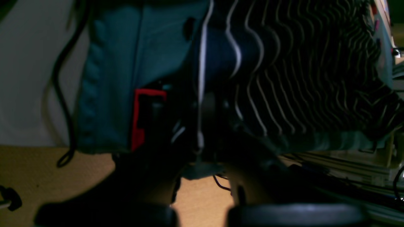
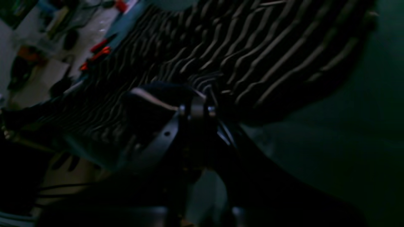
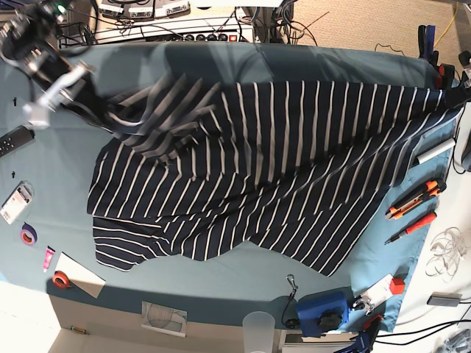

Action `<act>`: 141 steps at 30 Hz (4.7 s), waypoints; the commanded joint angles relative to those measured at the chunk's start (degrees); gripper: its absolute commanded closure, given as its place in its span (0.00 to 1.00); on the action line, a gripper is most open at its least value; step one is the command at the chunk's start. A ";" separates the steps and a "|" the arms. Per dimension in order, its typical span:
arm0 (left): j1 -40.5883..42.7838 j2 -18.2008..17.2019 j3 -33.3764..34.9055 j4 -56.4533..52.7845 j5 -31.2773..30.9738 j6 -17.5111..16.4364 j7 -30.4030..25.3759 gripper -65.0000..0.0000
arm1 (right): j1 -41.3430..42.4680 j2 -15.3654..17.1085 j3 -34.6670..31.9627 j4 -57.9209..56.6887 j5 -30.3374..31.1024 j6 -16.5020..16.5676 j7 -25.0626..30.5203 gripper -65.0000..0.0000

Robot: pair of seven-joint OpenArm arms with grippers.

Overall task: Layout the t-shirt on the table in an organized manner, then fold the t-shirt properly
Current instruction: 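Lift the shirt with both grippers and fling it flat across the table, then move the left gripper down to the shirt hem and grasp it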

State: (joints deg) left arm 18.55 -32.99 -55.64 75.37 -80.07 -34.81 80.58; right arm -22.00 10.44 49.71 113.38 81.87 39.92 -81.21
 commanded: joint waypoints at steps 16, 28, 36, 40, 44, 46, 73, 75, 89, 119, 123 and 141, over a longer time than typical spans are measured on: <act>6.51 -1.62 -0.59 0.76 -4.93 -0.20 -0.58 1.00 | -11.67 10.25 14.12 1.01 3.13 0.08 1.21 1.00; 8.26 -1.62 -0.59 0.76 -4.93 -0.22 -0.58 1.00 | -9.14 10.19 14.10 0.98 3.13 0.08 1.21 1.00; 8.09 -1.64 -0.59 0.76 -4.93 -3.61 -0.58 0.91 | 1.70 10.25 13.25 0.87 -11.91 0.08 1.21 1.00; 8.11 -1.64 -0.59 0.76 -4.93 -5.19 -3.45 0.54 | 6.16 10.51 7.89 0.87 -20.65 0.08 2.12 1.00; 7.93 -2.36 -0.59 0.76 -4.93 -5.19 -6.21 0.48 | 8.68 10.49 0.15 0.87 -28.09 0.08 4.79 1.00; 7.91 -3.56 -0.59 0.76 -4.93 -5.19 -6.16 0.48 | 9.51 10.49 -3.39 0.87 -31.45 0.08 5.27 1.00; -34.67 -11.21 46.05 3.06 24.81 -5.19 -29.24 0.48 | 10.56 8.74 -9.64 0.87 -41.66 0.08 7.30 1.00; -40.59 -9.90 52.50 2.99 29.46 -2.89 -29.68 0.48 | 10.54 7.96 -9.60 0.87 -42.93 0.08 7.30 1.00; -65.57 7.76 72.37 -30.67 54.90 5.84 -48.70 0.48 | 10.08 4.33 -9.60 0.87 -42.88 0.08 6.16 1.00; -63.39 9.18 72.37 -47.39 60.11 4.48 -52.04 0.58 | 10.10 4.50 -9.49 0.90 -40.28 0.08 1.21 1.00; -62.99 10.75 72.37 -47.39 59.84 1.53 -51.28 0.68 | 10.10 4.50 -9.49 0.90 -40.28 0.08 1.21 1.00; -66.82 7.65 72.32 -47.39 66.84 25.33 -65.53 1.00 | 10.10 4.50 -9.49 0.90 -40.33 0.08 1.21 1.00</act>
State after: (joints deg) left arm -45.17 -24.64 16.91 27.07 -13.13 -10.57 17.02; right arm -12.25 13.96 39.88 113.51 40.56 39.94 -80.99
